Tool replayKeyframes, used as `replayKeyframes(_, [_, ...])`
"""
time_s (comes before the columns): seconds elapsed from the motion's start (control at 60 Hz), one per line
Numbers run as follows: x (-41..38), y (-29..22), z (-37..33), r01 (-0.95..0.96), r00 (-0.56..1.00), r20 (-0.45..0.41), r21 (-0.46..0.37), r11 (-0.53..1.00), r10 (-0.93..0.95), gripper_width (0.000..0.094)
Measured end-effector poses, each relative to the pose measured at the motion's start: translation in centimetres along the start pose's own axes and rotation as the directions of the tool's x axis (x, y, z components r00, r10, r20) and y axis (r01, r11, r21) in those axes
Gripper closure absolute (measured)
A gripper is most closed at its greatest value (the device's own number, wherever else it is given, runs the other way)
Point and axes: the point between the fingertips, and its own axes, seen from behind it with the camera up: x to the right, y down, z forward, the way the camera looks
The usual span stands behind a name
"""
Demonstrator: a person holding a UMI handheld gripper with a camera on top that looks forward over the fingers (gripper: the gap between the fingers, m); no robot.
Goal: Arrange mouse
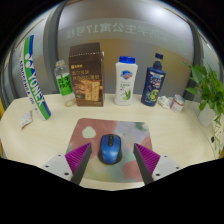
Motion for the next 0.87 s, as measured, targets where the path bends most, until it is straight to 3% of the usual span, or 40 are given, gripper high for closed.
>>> replayKeyframes(0.217, [-0.9, -0.9, -9.5, 0.039, 0.998, -0.053, 0.088, 0.995, -0.035, 0.0074])
replayKeyframes(0.467, [-2.9, 2.4, -20.7, 0.062, 0.994, -0.096, 0.122, 0.991, -0.050, 0.0081])
replayKeyframes(0.867, [-4.0, 4.8, -26.5, 0.069, 0.992, -0.116, 0.144, 0.987, -0.053, 0.0085])
